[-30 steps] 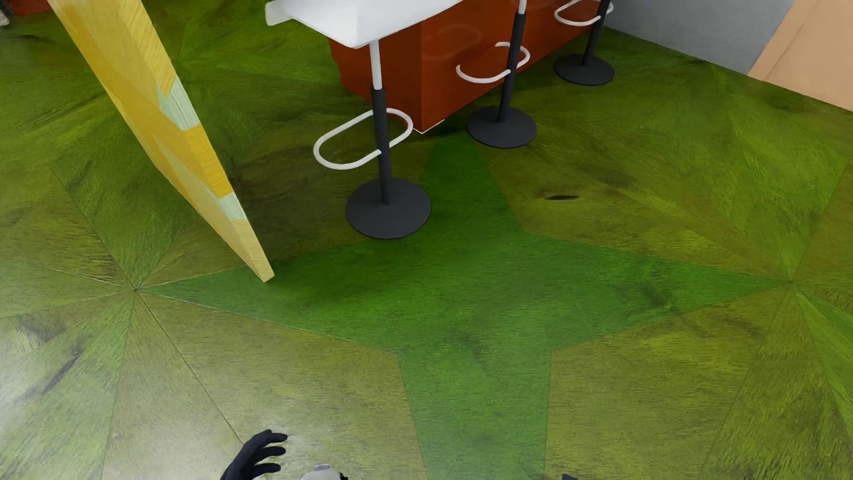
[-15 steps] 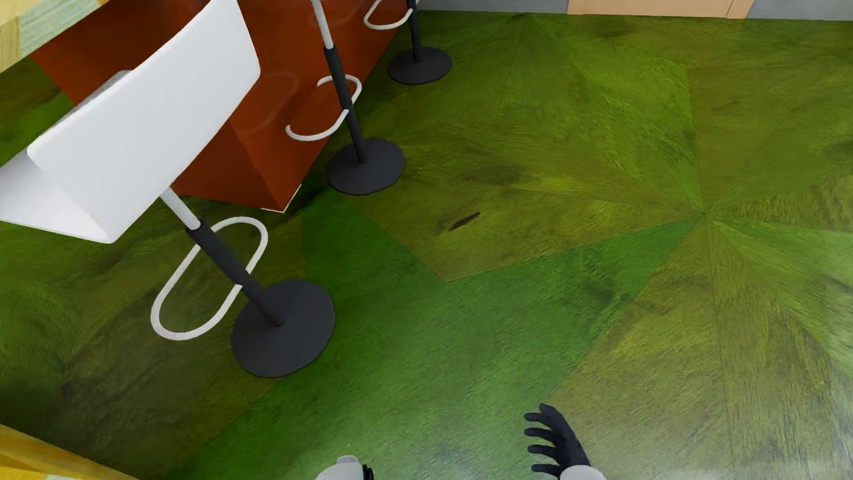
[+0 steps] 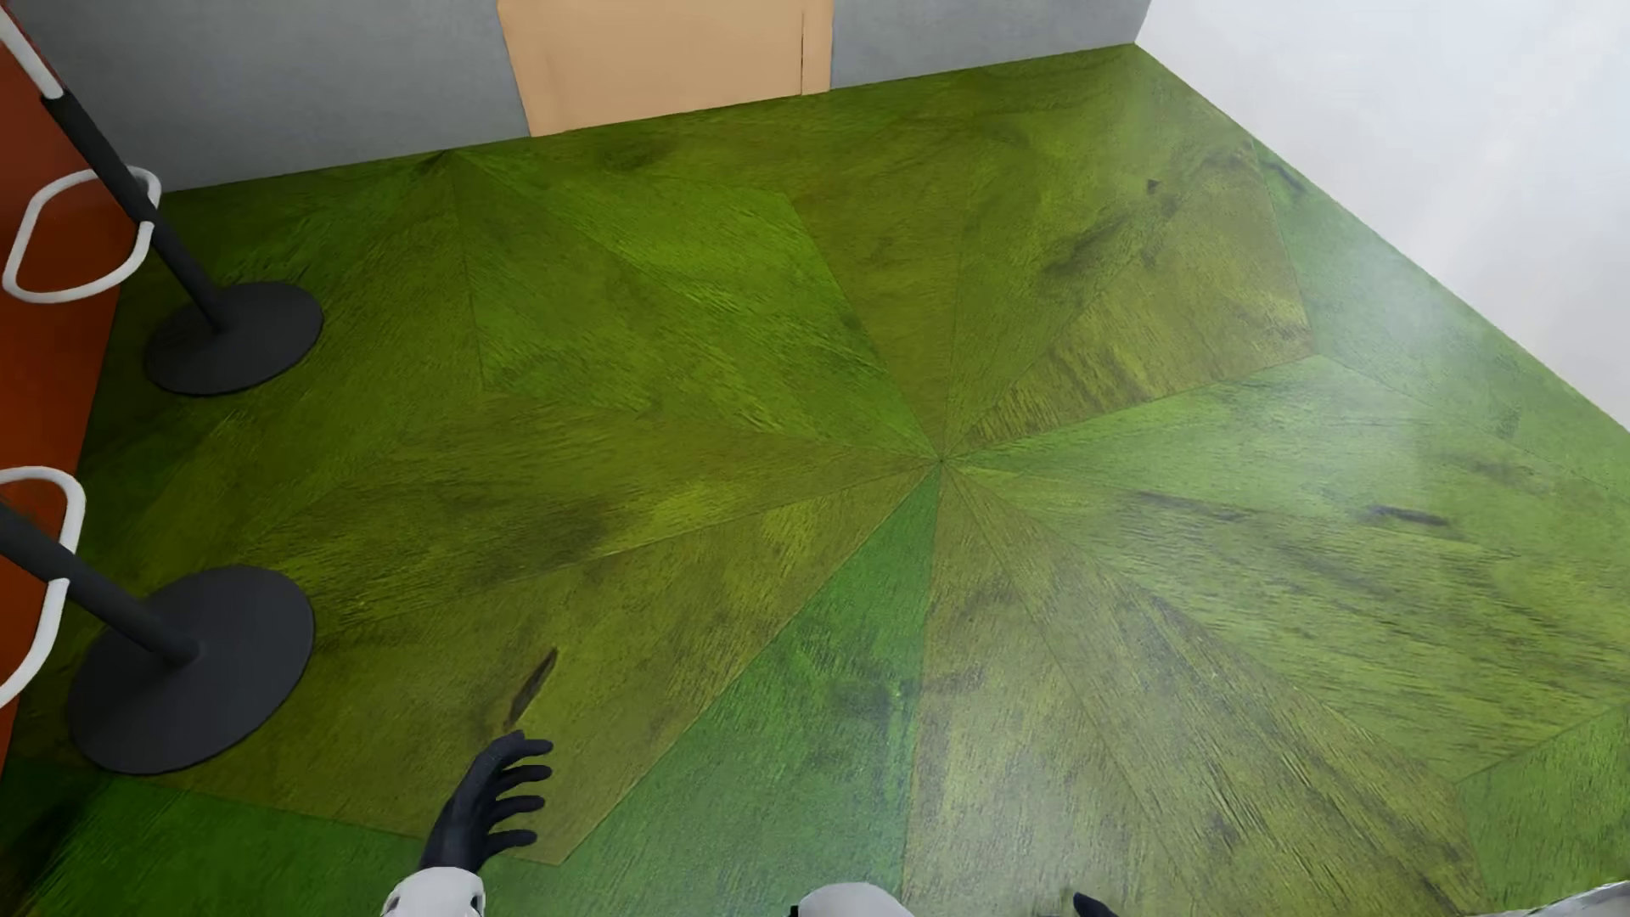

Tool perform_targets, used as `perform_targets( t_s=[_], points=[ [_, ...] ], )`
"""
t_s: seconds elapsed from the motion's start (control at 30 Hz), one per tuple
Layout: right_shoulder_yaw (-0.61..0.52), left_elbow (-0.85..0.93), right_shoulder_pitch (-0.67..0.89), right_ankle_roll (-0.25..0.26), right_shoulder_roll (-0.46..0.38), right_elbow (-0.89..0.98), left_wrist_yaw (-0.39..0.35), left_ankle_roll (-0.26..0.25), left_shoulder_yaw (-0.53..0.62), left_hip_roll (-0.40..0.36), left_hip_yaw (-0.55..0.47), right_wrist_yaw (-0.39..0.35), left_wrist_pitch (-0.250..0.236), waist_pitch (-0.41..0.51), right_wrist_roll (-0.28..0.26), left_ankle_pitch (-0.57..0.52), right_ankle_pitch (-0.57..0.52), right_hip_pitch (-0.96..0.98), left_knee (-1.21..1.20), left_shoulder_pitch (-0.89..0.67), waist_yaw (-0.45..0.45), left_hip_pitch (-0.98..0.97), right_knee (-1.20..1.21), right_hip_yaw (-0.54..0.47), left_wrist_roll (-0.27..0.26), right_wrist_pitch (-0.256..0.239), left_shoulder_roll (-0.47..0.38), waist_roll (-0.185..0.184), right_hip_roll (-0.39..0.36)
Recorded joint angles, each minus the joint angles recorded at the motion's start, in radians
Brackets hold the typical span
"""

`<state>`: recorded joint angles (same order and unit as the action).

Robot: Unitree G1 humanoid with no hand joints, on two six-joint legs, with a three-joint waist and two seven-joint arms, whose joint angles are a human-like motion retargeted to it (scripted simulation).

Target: Go around the stool

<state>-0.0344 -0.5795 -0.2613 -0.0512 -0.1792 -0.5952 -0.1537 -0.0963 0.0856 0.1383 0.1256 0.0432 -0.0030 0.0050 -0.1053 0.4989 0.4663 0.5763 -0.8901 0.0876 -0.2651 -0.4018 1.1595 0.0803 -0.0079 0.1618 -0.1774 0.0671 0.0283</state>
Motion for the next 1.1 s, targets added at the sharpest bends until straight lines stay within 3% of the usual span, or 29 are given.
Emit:
perform_targets(
  t_s=[0.03,0.07,0.1,0.13,0.17,0.2,0.23,0.27,0.3,0.33,0.4,0.43,0.47,0.5,0.53,0.57,0.6,0.63,0.67,0.73,0.77,0.8,0.87,0.9,0.93,0.97,1.0,1.07,1.1],
  points=[
    [-0.030,-0.042,-0.038,0.023,-0.009,-0.072,-0.001,-0.017,-0.004,-0.028,-0.070,0.004,-0.020,-0.007,0.030,-0.047,0.022,-0.025,-0.083,-0.077,0.021,-0.021,-0.108,-0.035,-0.023,-0.031,0.031,0.013,0.003],
    [-0.118,-0.070,-0.019,-0.040,-0.006,-0.158,0.009,-0.039,-0.017,-0.053,-0.144,-0.003,-0.062,0.016,0.061,-0.147,0.084,-0.104,-0.204,-0.103,0.073,-0.066,-0.171,-0.022,-0.037,-0.045,0.067,0.006,-0.009],
    [-0.132,-0.055,0.025,-0.019,-0.017,-0.135,0.032,-0.048,-0.008,-0.081,-0.162,-0.022,-0.084,0.058,0.105,-0.146,0.089,-0.145,-0.212,-0.068,0.130,-0.120,-0.179,-0.015,-0.031,-0.019,0.035,-0.018,-0.017],
    [-0.109,-0.043,0.058,-0.001,-0.014,-0.070,0.059,-0.047,-0.027,-0.100,-0.152,-0.049,-0.085,0.103,0.144,-0.129,0.038,-0.150,-0.140,-0.021,0.187,-0.168,-0.120,0.006,-0.012,0.006,-0.005,-0.055,-0.021],
    [-0.038,-0.090,0.075,0.043,0.018,0.007,0.084,-0.031,-0.077,-0.126,-0.138,-0.081,-0.080,0.128,0.179,-0.201,-0.096,-0.100,-0.006,0.007,0.237,-0.196,0.023,0.018,0.016,0.022,-0.024,-0.097,-0.023],
    [-0.048,-0.104,0.077,0.070,0.030,0.014,0.092,0.064,-0.104,-0.138,-0.130,-0.101,-0.056,0.128,0.200,-0.178,-0.228,-0.035,0.003,0.048,0.239,-0.166,0.118,-0.018,0.041,0.007,-0.057,-0.093,-0.027],
    [-0.040,-0.074,0.078,0.061,0.018,-0.010,0.090,0.121,-0.123,-0.134,-0.119,-0.097,-0.019,0.137,0.212,-0.138,-0.223,0.009,0.011,0.076,0.226,-0.123,0.096,-0.056,0.061,-0.024,-0.064,-0.094,-0.034],
    [0.008,-0.028,0.079,-0.074,0.032,-0.011,0.078,0.082,-0.100,-0.126,-0.096,-0.077,0.013,0.150,0.228,-0.150,-0.139,0.044,-0.043,0.085,0.219,-0.110,-0.077,-0.100,0.073,-0.051,-0.039,-0.081,-0.006],
    [-0.012,-0.033,0.081,0.053,0.012,-0.067,0.070,0.018,-0.051,-0.120,-0.101,-0.056,0.031,0.137,0.250,-0.207,-0.099,0.022,-0.166,0.053,0.222,-0.157,-0.232,-0.111,0.083,-0.080,0.015,-0.088,0.031],
    [-0.064,-0.051,0.099,0.042,-0.025,-0.105,0.074,-0.035,-0.030,-0.110,-0.124,-0.043,0.030,0.130,0.252,-0.207,-0.077,-0.018,-0.234,0.036,0.226,-0.196,-0.243,-0.087,0.085,-0.103,0.041,-0.112,0.022],
    [-0.040,-0.007,0.078,0.029,0.005,-0.039,0.116,-0.104,-0.068,-0.116,-0.142,-0.030,0.026,0.118,0.196,-0.075,-0.063,-0.095,-0.163,0.037,0.274,-0.233,-0.290,-0.074,0.062,-0.141,0.015,-0.135,-0.001],
    [-0.056,-0.019,0.071,0.028,0.017,-0.040,0.139,-0.121,-0.080,-0.114,-0.127,-0.029,0.004,0.105,0.159,-0.065,-0.067,-0.118,-0.119,0.020,0.291,-0.254,-0.291,-0.065,0.050,-0.166,0.003,-0.147,-0.010],
    [-0.073,-0.030,0.070,0.010,0.015,0.000,0.158,-0.126,-0.087,-0.110,-0.112,-0.026,-0.032,0.100,0.127,-0.131,-0.106,-0.105,-0.038,0.023,0.281,-0.256,-0.222,-0.051,0.042,-0.178,-0.008,-0.163,-0.020],
    [-0.058,-0.077,0.055,0.027,0.019,0.064,0.163,-0.106,-0.090,-0.084,-0.106,-0.019,-0.081,0.091,0.105,-0.285,-0.204,-0.047,0.107,0.028,0.246,-0.221,-0.084,-0.040,0.037,-0.176,-0.032,-0.176,-0.042],
    [-0.054,-0.103,0.048,0.054,0.022,0.066,0.151,-0.017,-0.076,-0.091,-0.101,-0.005,-0.120,0.063,0.088,-0.385,-0.269,0.018,0.157,0.043,0.209,-0.203,0.017,-0.060,0.026,-0.174,-0.063,-0.143,-0.051],
    [-0.065,-0.042,0.053,0.065,0.011,0.023,0.121,0.140,-0.058,-0.102,-0.077,0.014,-0.121,0.046,0.081,-0.375,-0.202,0.044,0.158,0.058,0.201,-0.183,-0.010,-0.079,0.008,-0.161,-0.051,-0.087,-0.040],
    [-0.029,-0.013,0.057,0.064,-0.015,-0.044,0.097,0.172,-0.036,-0.103,-0.067,0.032,-0.122,0.026,0.086,-0.344,-0.112,0.020,0.119,0.046,0.227,-0.192,-0.169,-0.103,0.000,-0.135,-0.012,-0.047,-0.004],
    [0.001,-0.020,0.063,0.069,-0.031,-0.102,0.082,0.154,-0.010,-0.104,-0.077,0.032,-0.122,0.007,0.091,-0.262,-0.158,-0.003,0.070,0.033,0.253,-0.209,-0.253,-0.088,0.006,-0.100,0.022,-0.027,0.025],
    [-0.020,-0.031,0.087,0.065,-0.031,-0.081,0.085,0.105,0.004,-0.108,-0.099,0.016,-0.115,0.003,0.091,-0.200,-0.157,-0.014,0.051,0.053,0.244,-0.209,-0.260,-0.077,0.031,-0.046,0.005,-0.018,0.023],
    [-0.009,-0.031,0.089,0.064,-0.008,-0.032,0.129,-0.008,-0.050,-0.098,-0.123,0.014,-0.040,0.004,0.079,-0.239,-0.179,-0.046,0.086,0.107,0.237,-0.184,-0.310,-0.071,0.091,0.010,-0.020,-0.030,0.007],
    [-0.010,-0.033,0.079,0.067,0.006,-0.042,0.151,-0.018,-0.059,-0.098,-0.123,0.015,0.005,0.004,0.074,-0.229,-0.196,-0.058,0.101,0.105,0.241,-0.178,-0.340,-0.071,0.105,0.012,-0.030,-0.037,0.007],
    [-0.017,-0.034,0.060,0.071,0.006,-0.045,0.169,0.004,-0.065,-0.096,-0.122,0.019,0.020,0.012,0.067,-0.226,-0.203,-0.078,0.116,0.107,0.251,-0.164,-0.369,-0.069,0.102,0.000,-0.022,-0.055,0.005],
    [-0.034,-0.038,0.087,0.061,0.003,-0.056,0.190,0.095,-0.061,-0.112,-0.122,0.022,0.019,0.034,0.056,-0.328,-0.157,-0.092,0.191,0.107,0.246,-0.124,-0.375,-0.066,0.063,-0.033,-0.030,-0.067,0.014],
    [-0.018,-0.043,0.086,-0.013,-0.005,-0.046,0.186,0.093,-0.042,-0.114,-0.125,0.026,0.008,0.033,0.056,-0.361,-0.102,-0.082,0.209,0.108,0.254,-0.124,-0.343,-0.070,0.038,-0.057,-0.043,-0.065,0.008],
    [-0.014,-0.015,0.065,-0.009,-0.014,-0.029,0.174,0.044,-0.037,-0.111,-0.121,0.023,0.006,0.035,0.063,-0.365,-0.063,-0.081,0.216,0.117,0.274,-0.119,-0.327,-0.074,0.017,-0.082,-0.048,-0.054,0.009],
    [-0.001,-0.006,0.070,0.134,-0.042,-0.058,0.155,0.021,-0.056,-0.104,-0.126,0.021,0.006,0.037,0.078,-0.297,-0.104,-0.095,0.184,0.124,0.281,-0.126,-0.351,-0.067,0.001,-0.099,-0.016,-0.058,0.017],
    [0.015,-0.023,0.076,0.064,-0.037,-0.061,0.144,0.021,-0.061,-0.105,-0.124,0.008,0.017,0.031,0.097,-0.211,-0.184,-0.104,0.151,0.105,0.275,-0.140,-0.386,-0.059,-0.004,-0.098,0.020,-0.058,0.019],
    [0.019,-0.001,0.043,0.072,-0.012,-0.068,0.163,0.024,-0.045,-0.094,-0.141,-0.017,0.033,0.008,0.116,-0.076,-0.241,-0.098,0.027,0.071,0.281,-0.160,-0.410,-0.067,0.004,-0.099,0.019,-0.081,-0.001],
    [0.003,0.001,0.000,0.073,0.000,-0.034,0.189,0.028,-0.047,-0.078,-0.130,-0.015,0.008,0.003,0.110,-0.106,-0.236,-0.098,0.051,0.062,0.261,-0.141,-0.403,-0.059,0.017,-0.097,-0.010,-0.095,-0.003]
  ],
)
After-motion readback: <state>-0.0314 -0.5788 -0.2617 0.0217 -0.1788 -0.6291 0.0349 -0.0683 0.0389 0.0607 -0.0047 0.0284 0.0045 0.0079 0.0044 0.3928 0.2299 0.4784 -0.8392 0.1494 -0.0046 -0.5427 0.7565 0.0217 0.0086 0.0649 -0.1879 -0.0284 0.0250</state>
